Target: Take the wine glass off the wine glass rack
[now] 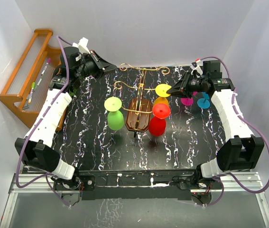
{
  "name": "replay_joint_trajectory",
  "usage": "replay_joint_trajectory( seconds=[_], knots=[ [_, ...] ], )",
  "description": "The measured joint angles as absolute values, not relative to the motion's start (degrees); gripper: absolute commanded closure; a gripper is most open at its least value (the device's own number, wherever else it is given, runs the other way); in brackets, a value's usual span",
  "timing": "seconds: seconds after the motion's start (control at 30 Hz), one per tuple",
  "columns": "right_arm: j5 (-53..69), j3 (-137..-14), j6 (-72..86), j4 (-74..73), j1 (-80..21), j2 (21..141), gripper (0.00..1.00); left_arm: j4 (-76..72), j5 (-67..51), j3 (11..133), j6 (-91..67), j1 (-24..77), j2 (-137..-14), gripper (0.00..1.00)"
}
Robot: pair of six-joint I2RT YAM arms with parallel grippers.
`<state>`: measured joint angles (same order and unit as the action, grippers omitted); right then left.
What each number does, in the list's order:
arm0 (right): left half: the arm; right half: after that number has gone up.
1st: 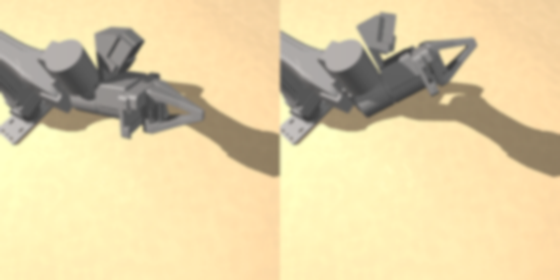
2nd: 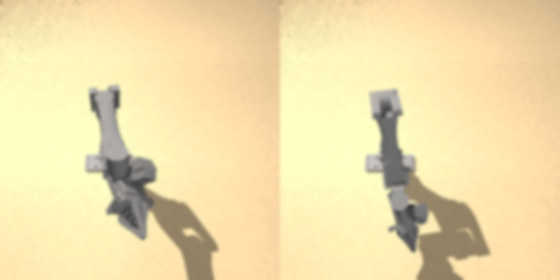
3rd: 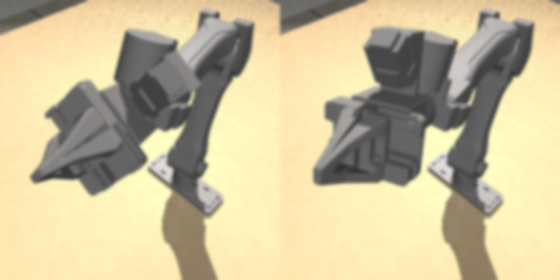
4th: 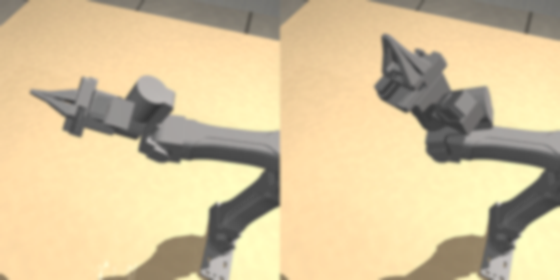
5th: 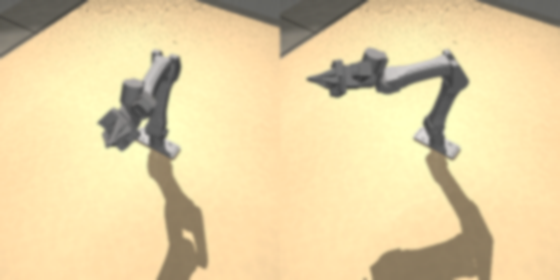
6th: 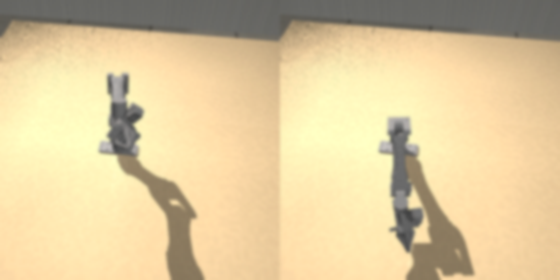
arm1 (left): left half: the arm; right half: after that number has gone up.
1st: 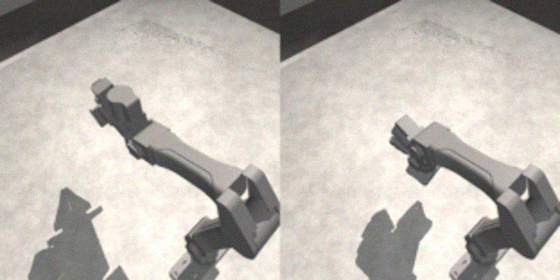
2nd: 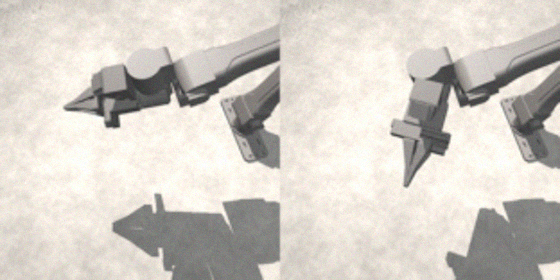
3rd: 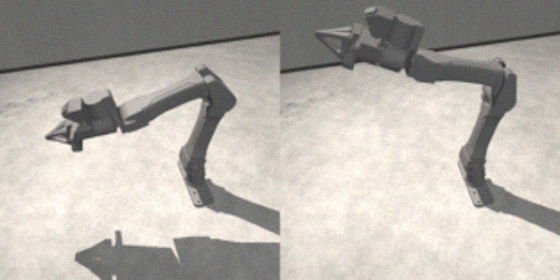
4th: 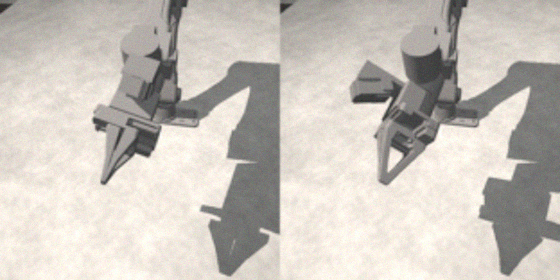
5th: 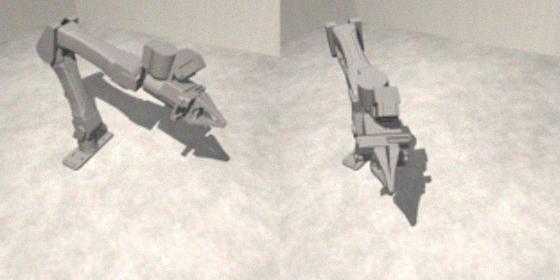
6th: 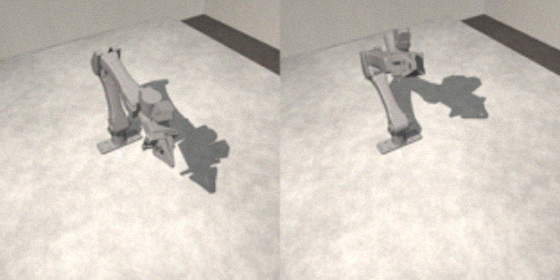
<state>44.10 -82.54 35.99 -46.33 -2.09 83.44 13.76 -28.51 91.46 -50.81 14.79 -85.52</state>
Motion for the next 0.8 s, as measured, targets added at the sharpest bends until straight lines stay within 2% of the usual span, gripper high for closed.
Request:
replay_joint_trajectory(
  seconds=[0.57,0.8],
  knots=[
    [41.9,-85.5,35.9,-49.1,-0.6,82.9,0.92,13.3,-29.4,91.4,-53.2,14.8,-85.5,0.99],
    [42.0,-84.1,40.8,-44.7,-0.6,82.2,0.92,13.2,-29.4,91.3,-53.6,14.8,-85.5,0.99]
  ],
)
